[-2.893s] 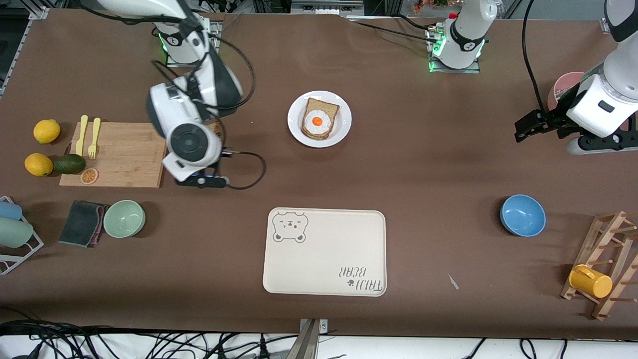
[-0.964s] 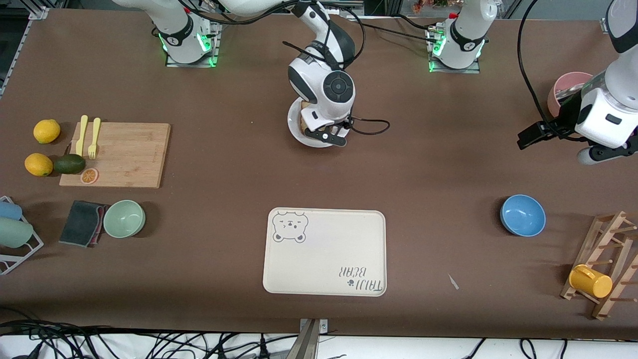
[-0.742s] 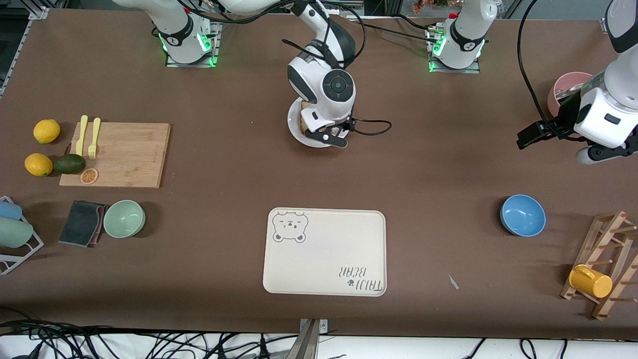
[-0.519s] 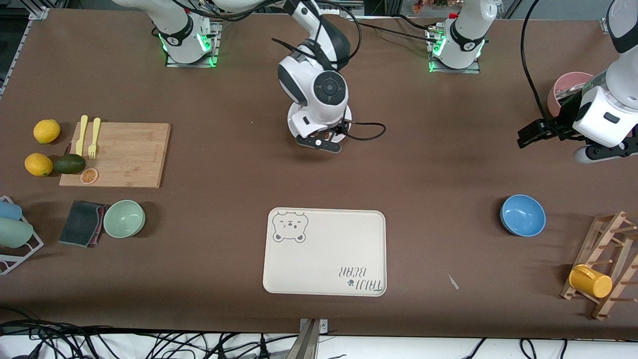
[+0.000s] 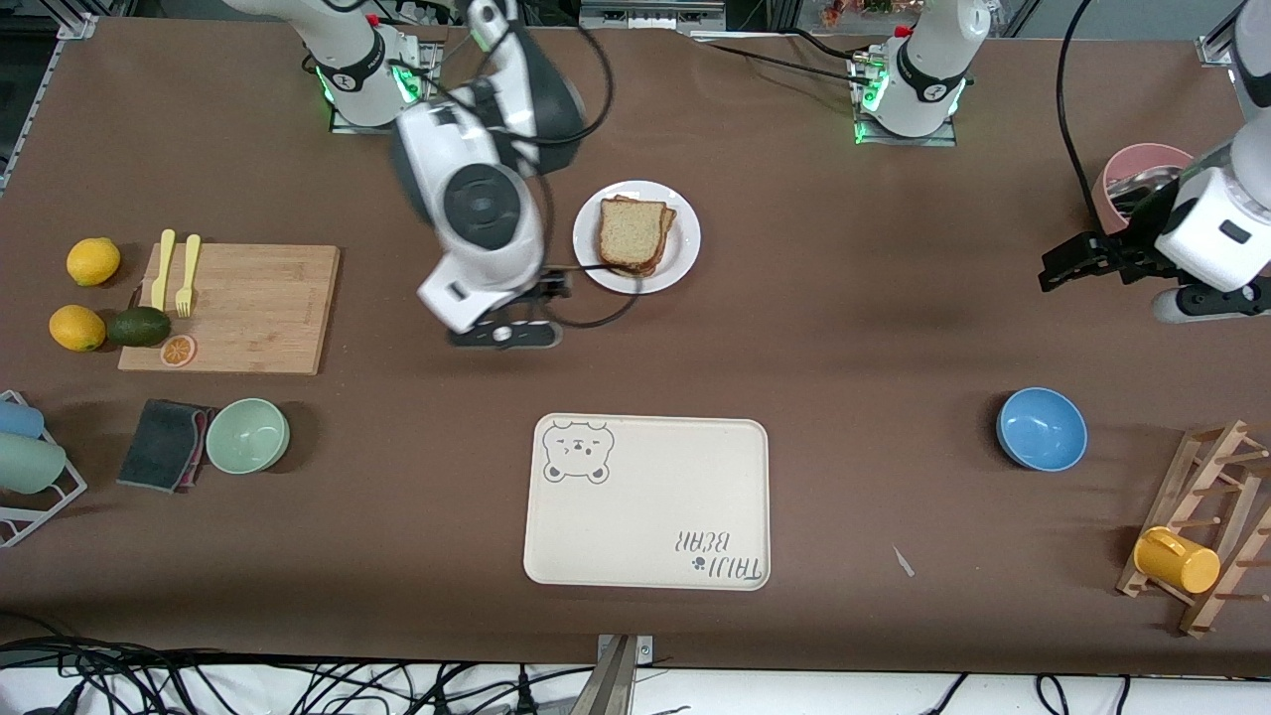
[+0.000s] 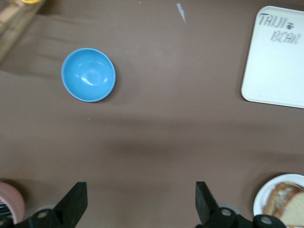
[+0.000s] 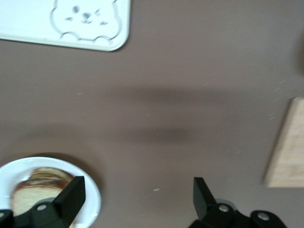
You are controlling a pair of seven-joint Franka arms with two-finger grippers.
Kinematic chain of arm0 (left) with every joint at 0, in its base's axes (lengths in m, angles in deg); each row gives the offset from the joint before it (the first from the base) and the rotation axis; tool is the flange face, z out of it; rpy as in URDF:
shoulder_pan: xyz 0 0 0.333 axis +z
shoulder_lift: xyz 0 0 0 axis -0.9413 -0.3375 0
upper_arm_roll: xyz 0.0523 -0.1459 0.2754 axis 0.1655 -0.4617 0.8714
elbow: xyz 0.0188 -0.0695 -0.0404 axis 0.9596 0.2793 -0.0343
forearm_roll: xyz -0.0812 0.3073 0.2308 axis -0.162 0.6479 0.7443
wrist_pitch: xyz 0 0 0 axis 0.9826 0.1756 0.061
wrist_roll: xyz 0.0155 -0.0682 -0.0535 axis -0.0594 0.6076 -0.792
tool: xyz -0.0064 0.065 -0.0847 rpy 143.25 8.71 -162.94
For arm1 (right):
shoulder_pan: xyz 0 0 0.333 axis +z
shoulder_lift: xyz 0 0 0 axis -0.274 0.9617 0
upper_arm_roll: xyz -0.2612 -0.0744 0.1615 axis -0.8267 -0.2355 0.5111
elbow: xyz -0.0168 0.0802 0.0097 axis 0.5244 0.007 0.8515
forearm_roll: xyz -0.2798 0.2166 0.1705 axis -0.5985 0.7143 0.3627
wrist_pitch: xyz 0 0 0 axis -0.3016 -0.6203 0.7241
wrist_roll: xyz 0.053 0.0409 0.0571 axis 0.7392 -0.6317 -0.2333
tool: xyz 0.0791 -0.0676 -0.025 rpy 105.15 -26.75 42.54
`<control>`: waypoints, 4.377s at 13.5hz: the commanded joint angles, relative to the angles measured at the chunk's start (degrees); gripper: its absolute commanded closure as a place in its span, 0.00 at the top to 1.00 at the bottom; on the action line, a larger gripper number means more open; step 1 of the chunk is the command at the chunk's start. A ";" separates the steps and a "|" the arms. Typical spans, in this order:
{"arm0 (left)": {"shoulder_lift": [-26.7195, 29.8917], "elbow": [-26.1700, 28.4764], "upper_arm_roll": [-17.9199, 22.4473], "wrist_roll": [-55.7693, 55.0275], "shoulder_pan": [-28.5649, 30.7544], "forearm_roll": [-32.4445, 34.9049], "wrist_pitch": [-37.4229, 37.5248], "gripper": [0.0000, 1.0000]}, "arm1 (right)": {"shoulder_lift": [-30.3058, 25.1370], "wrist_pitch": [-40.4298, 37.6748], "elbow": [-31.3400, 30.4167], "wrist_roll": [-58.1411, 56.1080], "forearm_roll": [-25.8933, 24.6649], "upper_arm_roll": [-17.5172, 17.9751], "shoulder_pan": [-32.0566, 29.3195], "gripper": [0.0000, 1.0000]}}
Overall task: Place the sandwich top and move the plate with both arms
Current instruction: 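Withdraw the right gripper while the left gripper reaches toward the plate, then move the left gripper to the plate rim and grasp it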
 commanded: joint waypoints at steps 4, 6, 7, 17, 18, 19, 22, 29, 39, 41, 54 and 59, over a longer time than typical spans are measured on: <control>-3.67 -0.77 -0.28 4.84 3.68 -9.40 1.35 1.00 | -1.01 -4.35 -0.97 -24.30 2.10 -17.27 0.44 1.00; -5.25 -0.77 -0.28 5.28 3.77 -14.41 1.35 1.00 | -1.01 -7.50 -0.98 -30.47 6.58 -23.68 0.35 1.00; -6.13 -0.77 -0.28 7.03 3.94 -17.56 1.35 1.00 | -1.01 -8.83 -0.89 -32.93 8.08 -26.24 -0.08 1.00; -9.48 21.35 -0.11 36.89 5.09 -39.10 -4.34 0.97 | -9.87 -12.10 -0.54 -36.12 0.03 -12.87 -16.05 1.00; -9.48 25.04 -0.11 40.23 4.74 -42.43 -7.23 0.96 | -11.28 -11.83 -0.54 -36.12 -2.17 -8.90 -19.04 1.00; -9.48 28.21 -0.11 42.79 4.47 -45.69 -10.13 0.96 | -12.95 -11.39 -0.54 -35.95 -3.67 -5.64 -21.51 1.00; -9.74 32.88 -0.37 43.69 1.84 -52.37 -15.16 0.96 | -17.08 -11.12 -1.68 -30.25 -9.65 5.85 -30.02 1.00; -15.80 34.30 -0.63 43.69 -8.96 -60.73 -22.53 0.96 | -26.30 -7.97 -7.99 -29.26 -9.92 22.25 -49.56 1.00; -15.99 40.62 -2.39 50.45 -14.25 -66.28 -28.62 0.99 | -35.11 -2.51 -17.15 -24.78 -11.77 31.48 -54.75 1.00; -14.76 41.68 -4.40 50.72 -14.34 -69.87 -29.06 0.99 | -34.76 -2.60 -16.89 -24.96 -11.94 31.13 -54.67 1.00; -17.12 50.47 -16.36 78.91 -14.60 -102.12 -40.30 0.99 | -32.48 -2.25 -14.95 -23.64 -12.30 31.13 -54.84 1.00; -20.81 50.56 -18.12 86.75 -15.04 -108.99 -42.24 0.97 | -32.21 -2.51 -14.51 -23.55 -12.38 31.13 -54.84 1.00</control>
